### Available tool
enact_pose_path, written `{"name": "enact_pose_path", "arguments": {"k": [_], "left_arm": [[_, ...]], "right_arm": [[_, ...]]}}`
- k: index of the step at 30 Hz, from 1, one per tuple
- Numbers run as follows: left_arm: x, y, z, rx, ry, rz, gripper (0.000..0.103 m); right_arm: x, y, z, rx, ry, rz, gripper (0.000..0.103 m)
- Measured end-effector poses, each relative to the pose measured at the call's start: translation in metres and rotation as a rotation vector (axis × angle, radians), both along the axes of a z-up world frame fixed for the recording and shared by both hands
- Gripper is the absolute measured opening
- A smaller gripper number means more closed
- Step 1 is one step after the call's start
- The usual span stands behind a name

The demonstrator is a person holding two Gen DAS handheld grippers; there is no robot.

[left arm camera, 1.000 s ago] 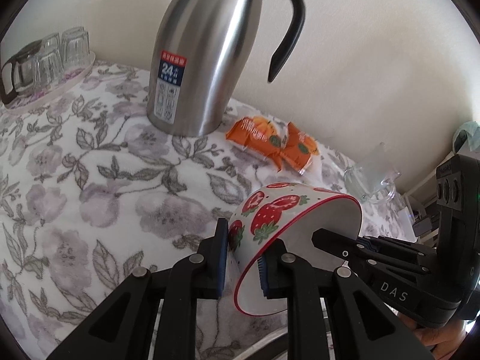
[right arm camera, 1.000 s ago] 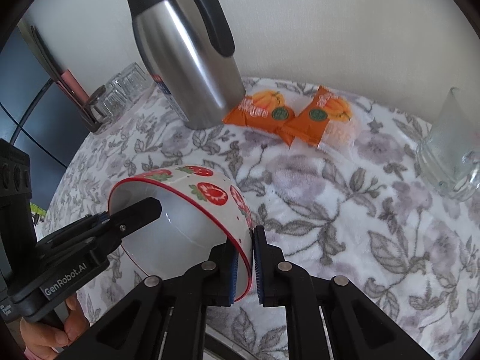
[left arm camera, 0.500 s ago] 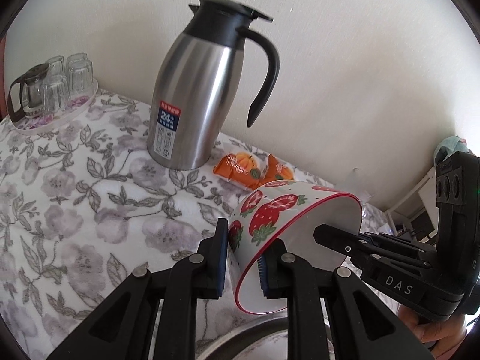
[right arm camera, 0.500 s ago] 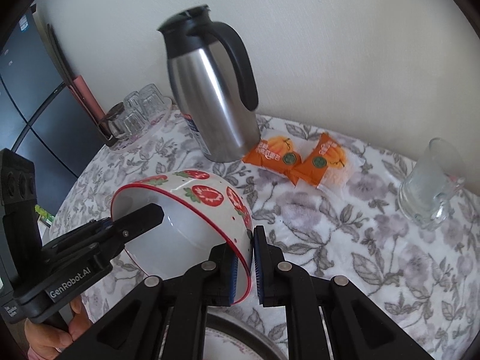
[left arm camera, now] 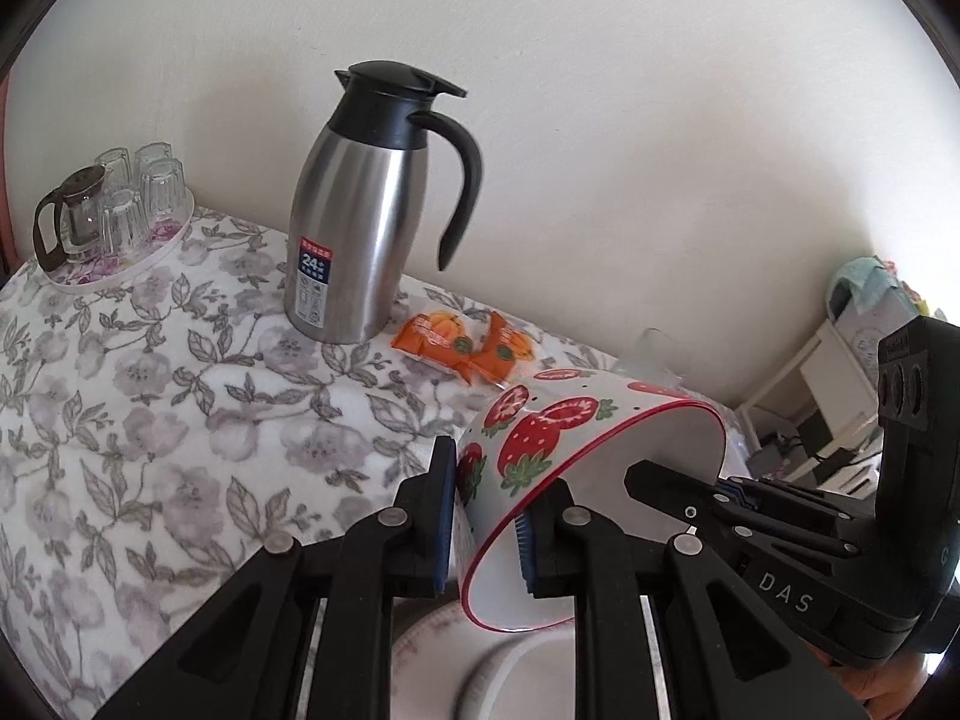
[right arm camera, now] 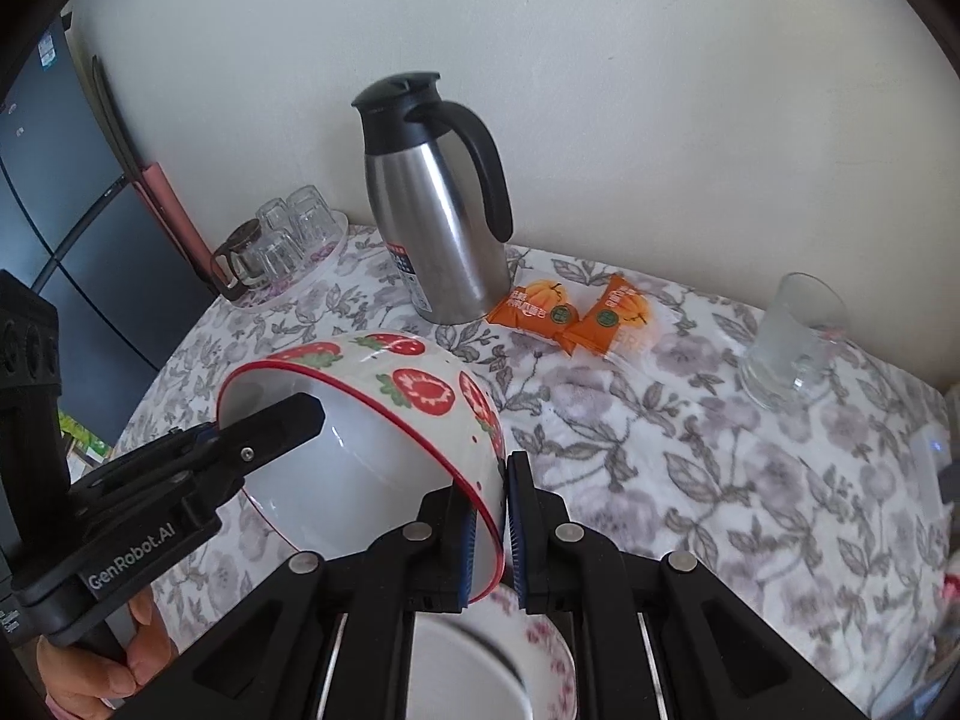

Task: Organize plates and bowls
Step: 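Lift the strawberry-print bowl with both grippers over the steel basin, then lower the strawberry-print bowl onto the stacked bowls in the basin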

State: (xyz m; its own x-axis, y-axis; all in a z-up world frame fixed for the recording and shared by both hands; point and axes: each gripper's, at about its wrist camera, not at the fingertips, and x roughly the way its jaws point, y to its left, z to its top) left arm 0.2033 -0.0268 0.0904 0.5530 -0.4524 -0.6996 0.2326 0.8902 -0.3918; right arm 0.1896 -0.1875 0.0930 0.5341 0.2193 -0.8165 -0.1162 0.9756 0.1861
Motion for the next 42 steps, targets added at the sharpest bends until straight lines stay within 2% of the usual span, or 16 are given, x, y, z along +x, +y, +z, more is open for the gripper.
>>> {"name": "enact_pose_path", "arguments": {"k": [7, 13, 20, 27, 42], "left_arm": [[-0.033, -0.007, 0.026, 0.024, -0.032, -0.036, 0.018], [-0.062, -0.007, 0.034, 0.054, -0.045, -0.046, 0.018], [-0.084, 0.000, 0.016, 0.042, 0.012, -0.055, 0.018], [-0.101, -0.003, 0.004, 0.072, 0.036, -0.073, 0.019], [-0.097, 0.004, -0.029, -0.010, 0.178, -0.097, 0.019]], "right_arm": [[-0.038, -0.004, 0.016, 0.022, -0.007, -0.012, 0.011], [-0.068, 0.002, 0.016, 0.010, 0.016, -0.015, 0.011], [-0.094, 0.006, 0.001, 0.014, 0.061, -0.020, 0.011], [-0.106, 0.006, -0.016, 0.010, 0.113, -0.036, 0.011], [-0.103, 0.003, -0.036, -0.003, 0.201, -0.063, 0.010]]}}
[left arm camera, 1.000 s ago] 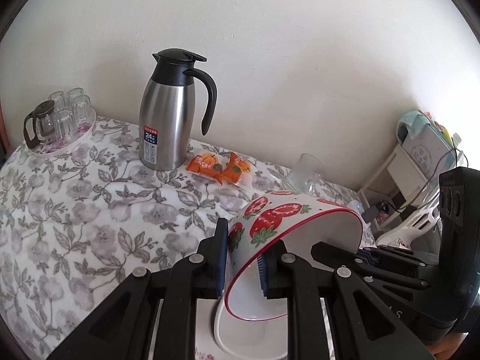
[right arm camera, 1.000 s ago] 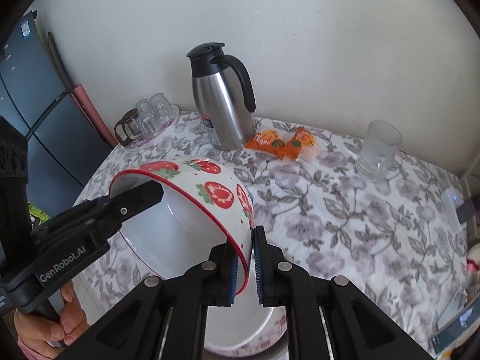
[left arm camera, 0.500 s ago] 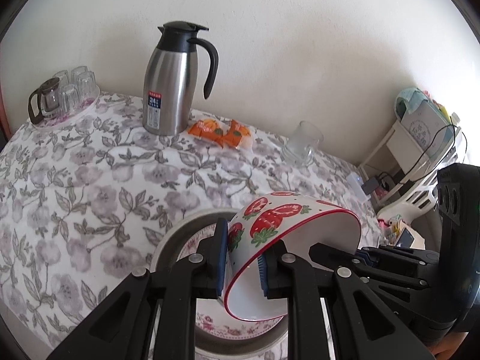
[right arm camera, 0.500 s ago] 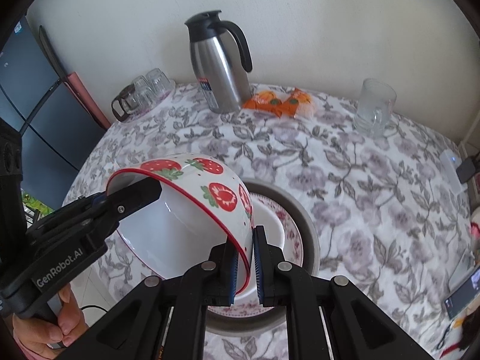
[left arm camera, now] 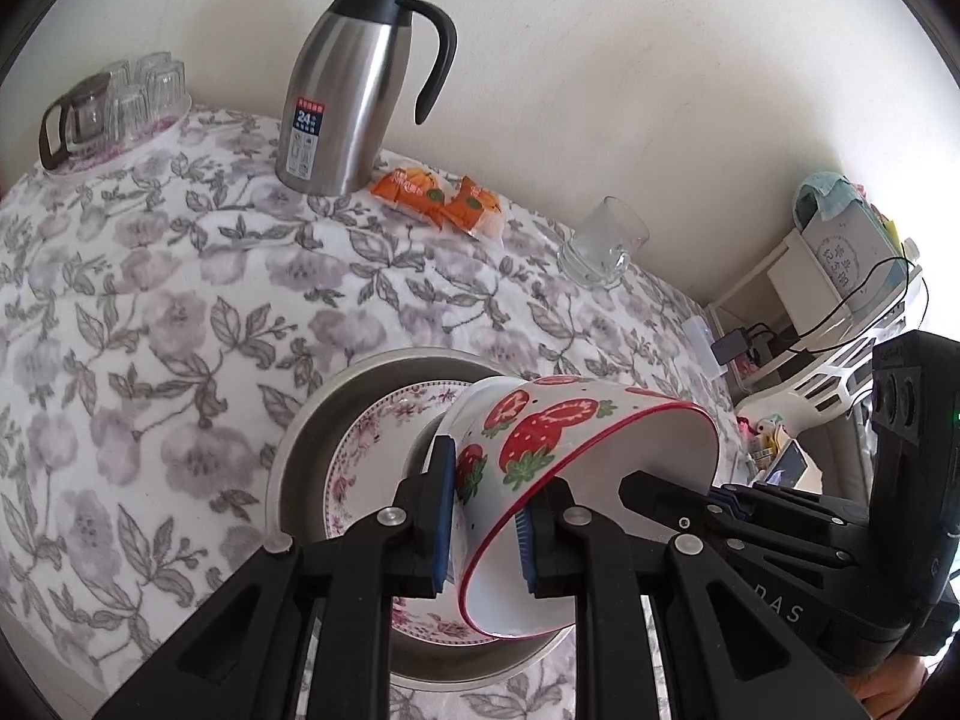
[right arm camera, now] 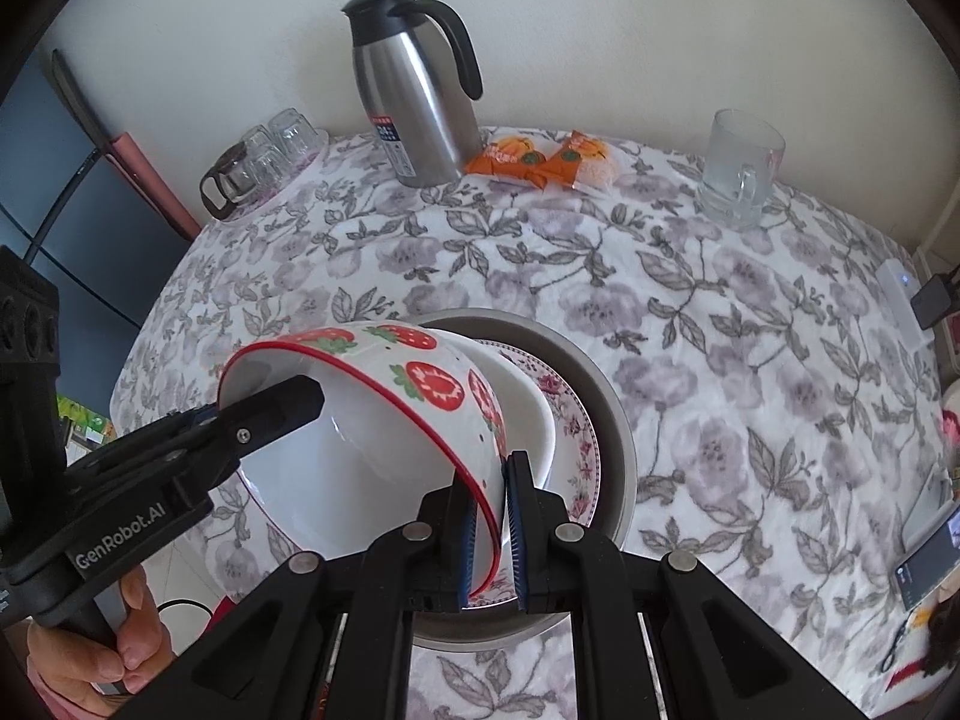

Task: Organize plates and bowls
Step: 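Lower the strawberry-print bowl onto the stacked bowls in the basin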

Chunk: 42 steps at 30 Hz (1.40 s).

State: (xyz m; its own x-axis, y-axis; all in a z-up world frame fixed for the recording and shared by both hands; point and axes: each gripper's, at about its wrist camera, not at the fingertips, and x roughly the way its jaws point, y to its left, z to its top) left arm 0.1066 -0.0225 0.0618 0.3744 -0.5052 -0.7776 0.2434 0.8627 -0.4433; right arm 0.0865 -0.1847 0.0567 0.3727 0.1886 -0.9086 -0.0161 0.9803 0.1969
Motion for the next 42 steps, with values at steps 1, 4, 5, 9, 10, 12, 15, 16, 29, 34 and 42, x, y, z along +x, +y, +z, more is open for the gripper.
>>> {"name": "enact_pose_path", "arguments": {"k": [1, 4, 5, 9, 10, 12, 15, 16, 29, 34, 42], "left_arm": [[0.001, 0.000, -0.002, -0.003, 0.008, 0.000, 0.019], [0.005, 0.001, -0.008, -0.016, 0.030, 0.002, 0.019], [0.006, 0.002, -0.010, -0.025, 0.039, 0.004, 0.019], [0.011, 0.008, -0.014, -0.051, 0.050, 0.023, 0.018], [0.012, 0.009, -0.014, -0.053, 0.050, 0.026, 0.018], [0.014, 0.011, -0.014, -0.070, 0.051, 0.025, 0.018], [0.015, 0.009, -0.017, -0.064, 0.055, 0.026, 0.018], [0.016, 0.008, -0.019, -0.064, 0.061, 0.027, 0.018], [0.022, 0.006, -0.027, -0.081, 0.077, 0.045, 0.018], [0.026, 0.002, -0.029, -0.092, 0.083, 0.042, 0.018], [0.031, 0.001, -0.031, -0.106, 0.097, 0.047, 0.018]], "right_arm": [[0.001, 0.000, -0.002, -0.001, 0.006, -0.003, 0.010], [0.006, -0.001, -0.007, -0.001, 0.027, -0.009, 0.010], [0.007, -0.002, -0.010, 0.004, 0.035, -0.017, 0.010], [0.011, -0.005, -0.015, 0.016, 0.041, -0.029, 0.010], [0.012, -0.005, -0.015, 0.012, 0.036, -0.034, 0.010], [0.014, -0.007, -0.016, 0.022, 0.036, -0.037, 0.010], [0.016, -0.007, -0.017, 0.022, 0.034, -0.042, 0.010], [0.016, -0.007, -0.017, 0.019, 0.033, -0.042, 0.010], [0.012, -0.021, -0.019, 0.085, 0.009, -0.082, 0.011], [0.017, -0.027, -0.025, 0.100, 0.022, -0.118, 0.012], [0.019, -0.028, -0.027, 0.110, 0.024, -0.128, 0.013]]}}
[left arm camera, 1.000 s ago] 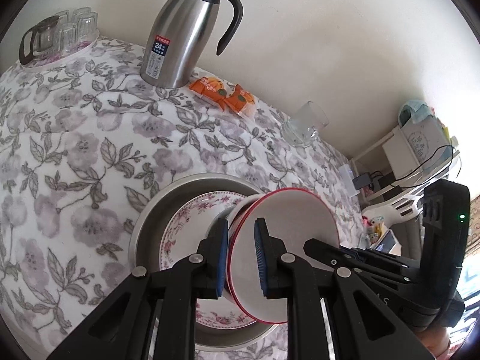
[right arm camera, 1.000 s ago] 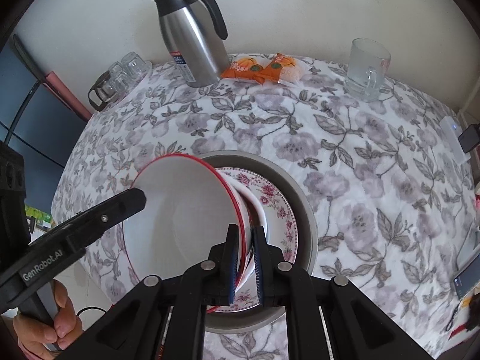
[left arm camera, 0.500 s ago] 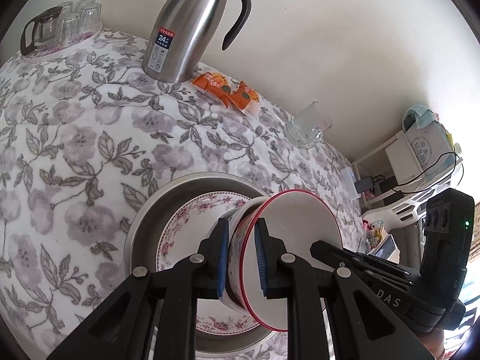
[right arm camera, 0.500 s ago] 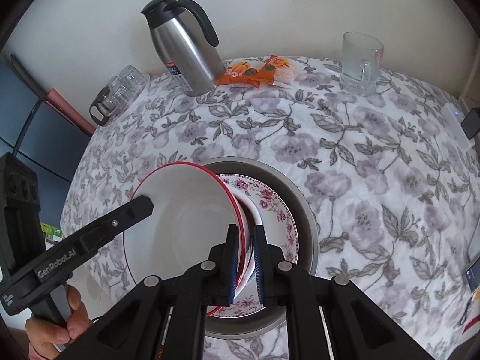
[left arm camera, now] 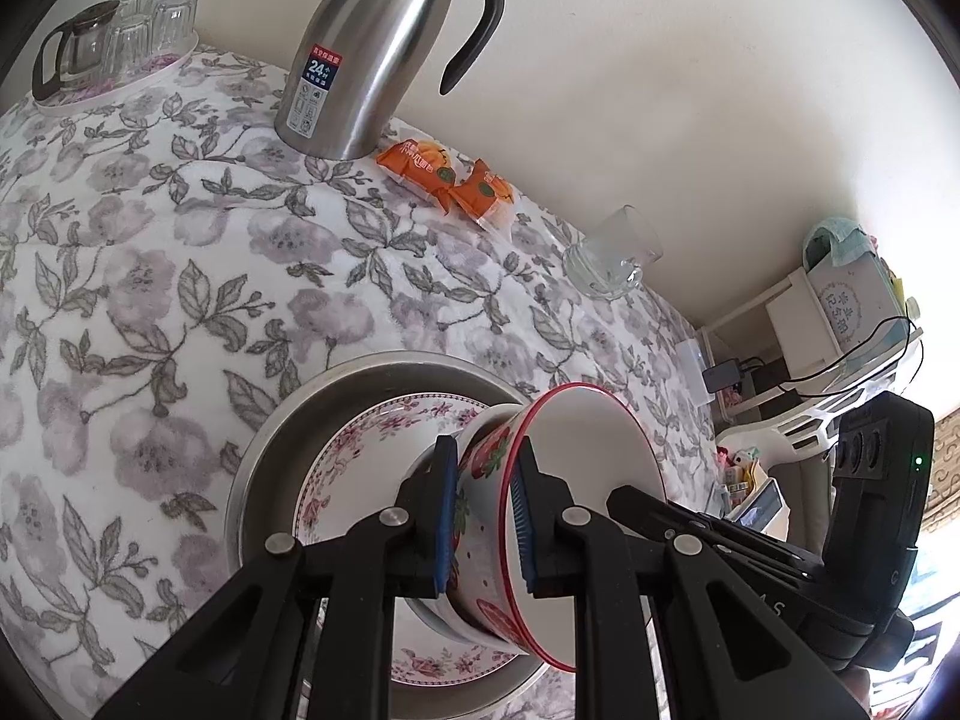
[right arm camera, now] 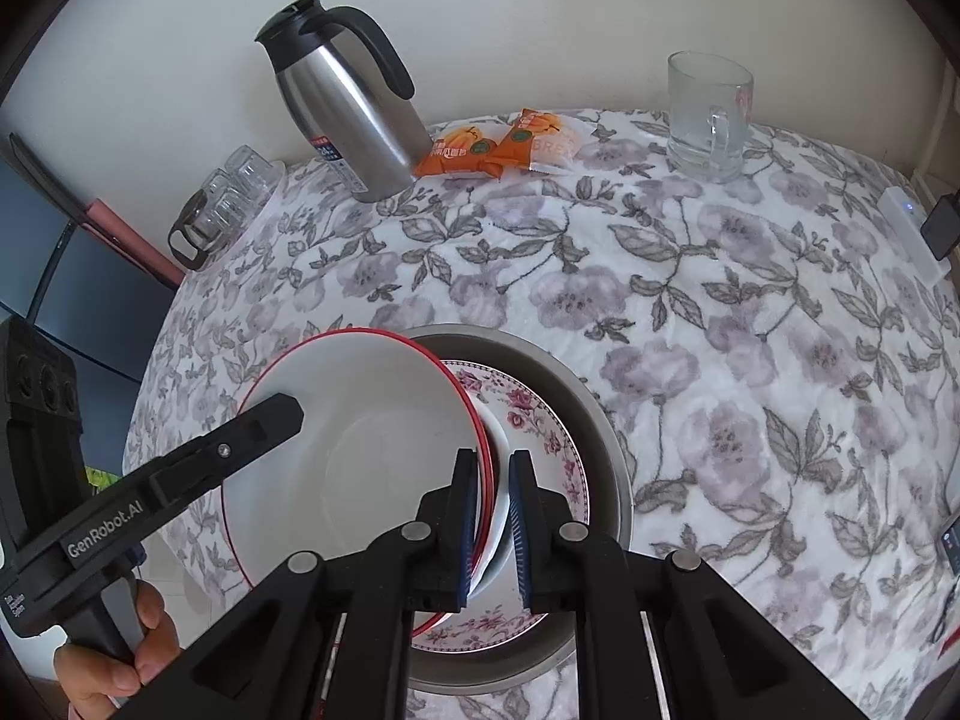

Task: Organize plates and bowls
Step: 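Lower the strawberry-print bowl onto the stacked bowls in the basin, then open both grippers to release the strawberry-print bowl and withdraw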

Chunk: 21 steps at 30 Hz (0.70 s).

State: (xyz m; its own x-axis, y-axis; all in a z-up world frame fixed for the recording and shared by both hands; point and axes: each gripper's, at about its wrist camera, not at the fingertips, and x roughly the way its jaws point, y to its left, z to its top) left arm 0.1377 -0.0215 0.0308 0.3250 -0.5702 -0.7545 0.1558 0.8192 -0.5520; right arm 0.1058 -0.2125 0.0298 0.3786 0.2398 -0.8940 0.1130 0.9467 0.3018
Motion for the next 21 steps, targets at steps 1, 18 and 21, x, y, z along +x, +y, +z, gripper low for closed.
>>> {"name": "enact_pose_path", "arguments": {"k": [1, 18, 21], "left_arm": [[0.001, 0.000, 0.000, -0.002, 0.003, -0.002, 0.018], [-0.013, 0.011, 0.023, 0.053, -0.071, 0.009, 0.037], [-0.018, 0.016, 0.032, 0.042, -0.104, 0.016, 0.044]], "right_arm": [[0.000, 0.000, 0.000, 0.007, 0.002, -0.003, 0.013], [-0.020, -0.002, 0.017, -0.058, -0.057, -0.035, 0.031], [-0.030, 0.002, 0.026, -0.091, -0.102, -0.044, 0.038]]}}
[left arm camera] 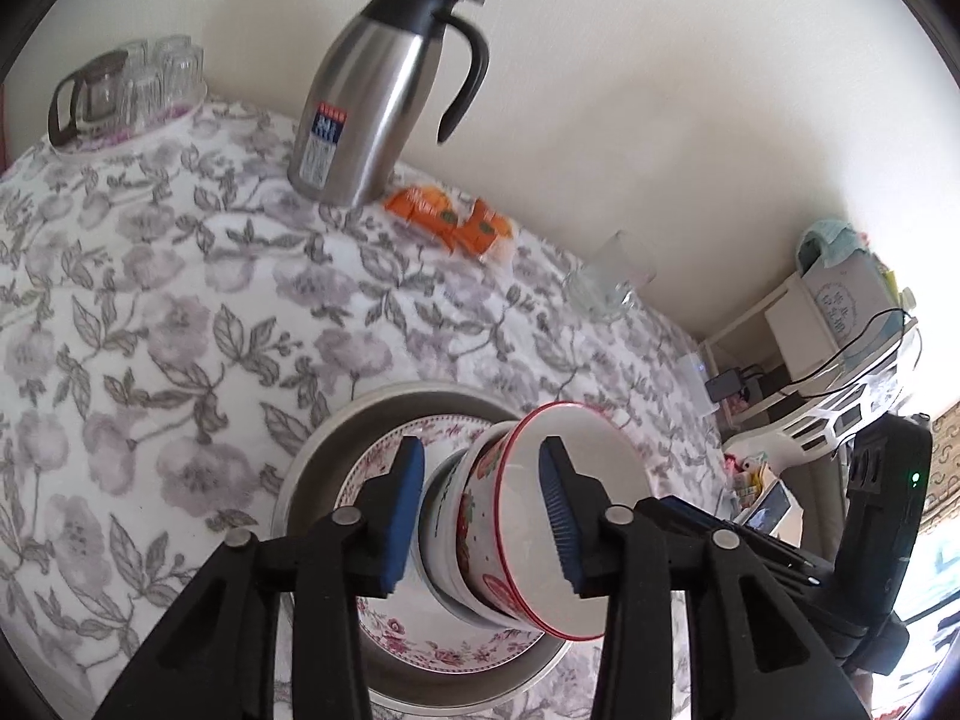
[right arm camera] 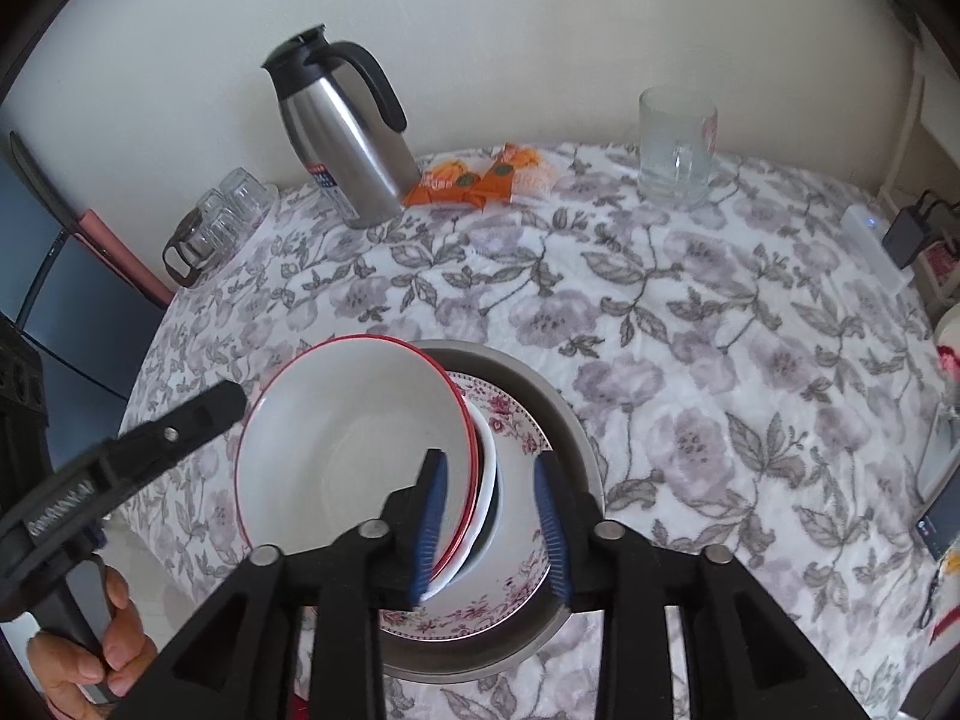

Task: Organize plates and bowls
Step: 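Open both grippers to release the strawberry-print bowl and withdraw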

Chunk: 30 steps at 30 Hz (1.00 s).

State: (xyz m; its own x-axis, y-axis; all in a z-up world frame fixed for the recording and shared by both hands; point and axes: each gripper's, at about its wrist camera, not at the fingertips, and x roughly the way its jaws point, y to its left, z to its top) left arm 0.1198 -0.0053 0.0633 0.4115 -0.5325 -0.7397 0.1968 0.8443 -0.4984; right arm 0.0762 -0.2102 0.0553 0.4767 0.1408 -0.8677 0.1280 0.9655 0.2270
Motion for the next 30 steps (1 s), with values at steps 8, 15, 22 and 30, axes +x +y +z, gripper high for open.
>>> {"name": "enact_pose_path", "arguments": {"k": [8, 15, 22, 30], "left_arm": [[-0.014, 0.005, 0.013, 0.063, -0.045, 0.045, 0.062], [-0.025, 0.009, 0.013, 0.147, -0.061, 0.098, 0.076], [-0.037, 0.007, 0.008, 0.255, -0.104, 0.137, 0.095], [-0.054, 0.013, 0.003, 0.322, -0.135, 0.160, 0.096]], "right_arm": [[-0.024, 0.005, 0.006, -0.064, -0.074, -0.057, 0.051], [-0.045, 0.004, 0.006, -0.056, -0.114, -0.112, 0.061], [-0.059, 0.011, 0.001, -0.110, -0.133, -0.167, 0.068], [-0.075, 0.027, -0.002, -0.138, -0.163, -0.141, 0.090]]}}
